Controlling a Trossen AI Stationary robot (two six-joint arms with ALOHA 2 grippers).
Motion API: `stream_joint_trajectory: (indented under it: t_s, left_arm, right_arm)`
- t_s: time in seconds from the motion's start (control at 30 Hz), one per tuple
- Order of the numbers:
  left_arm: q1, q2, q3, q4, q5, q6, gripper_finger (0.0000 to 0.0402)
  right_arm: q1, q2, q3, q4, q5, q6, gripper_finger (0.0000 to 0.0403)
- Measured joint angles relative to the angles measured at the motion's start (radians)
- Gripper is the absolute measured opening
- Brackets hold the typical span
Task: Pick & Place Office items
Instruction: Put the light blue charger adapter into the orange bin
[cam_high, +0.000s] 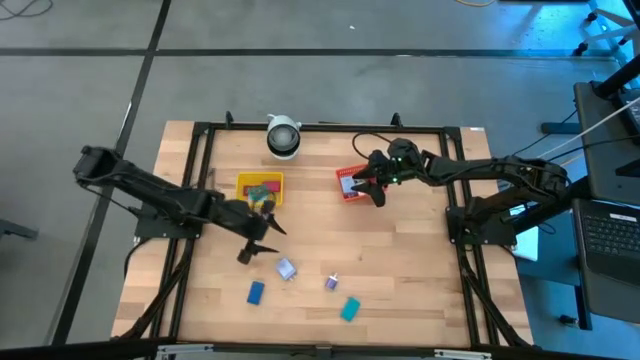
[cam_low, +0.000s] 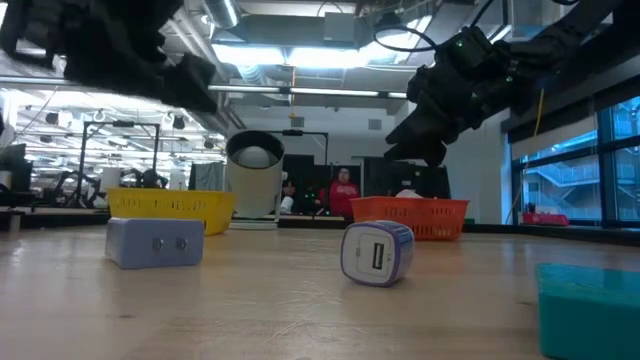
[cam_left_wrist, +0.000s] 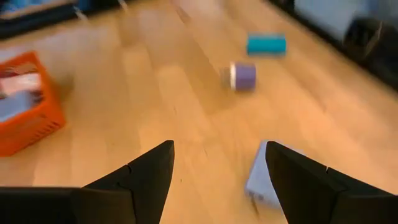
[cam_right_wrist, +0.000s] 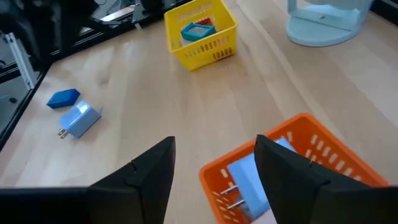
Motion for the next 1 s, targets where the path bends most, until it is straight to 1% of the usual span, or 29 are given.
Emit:
stream_joint_trajectory:
  t_s: [0.1, 0.2, 0.33, 0.4, 0.47, 0.57, 0.63, 0.77, 1.0]
  left_arm:
    - [-0.018, 0.097, 0.052, -0.056, -0.007, 0.087, 0.0249]
    - [-0.037, 0.184, 0.104, -0.108, -0.001, 0.132, 0.0249]
    - [-0.074, 0.273, 0.189, -0.222, 0.07, 0.176, 0.0249]
    - [-0.094, 0.314, 0.238, -0.302, 0.083, 0.2, 0.0249]
    - [-0.113, 0.35, 0.285, -0.366, 0.085, 0.229, 0.0249]
    - [-0.131, 0.404, 0.348, -0.435, 0.06, 0.268, 0.0249]
    - [-0.132, 0.44, 0.382, -0.458, 0.055, 0.273, 0.0249]
    - [-0.132, 0.496, 0.418, -0.47, 0.044, 0.281, 0.0252]
    - [-0.125, 0.548, 0.435, -0.484, 0.035, 0.296, 0.028]
  right_arm:
    - [0.018, 0.0, 0.0, 0.0, 0.0, 0.008, 0.0217]
    - [0.044, 0.0, 0.0, 0.0, 0.003, 0.01, 0.0217]
    - [0.079, 0.0, 0.0, 0.0, 0.003, 0.027, 0.0217]
    - [0.095, 0.0, 0.0, 0.0, 0.003, 0.034, 0.0217]
    - [0.115, 0.0, 0.0, 0.0, 0.006, 0.036, 0.0217]
    - [0.146, 0.0, 0.0, 0.0, 0.041, 0.036, 0.0217]
    - [0.164, 0.0, 0.0, 0.0, 0.063, 0.036, 0.0217]
    - [0.197, 0.001, -0.001, 0.001, 0.068, 0.039, 0.0217]
    - [0.244, 0.001, -0.001, 0.001, 0.09, 0.045, 0.0217]
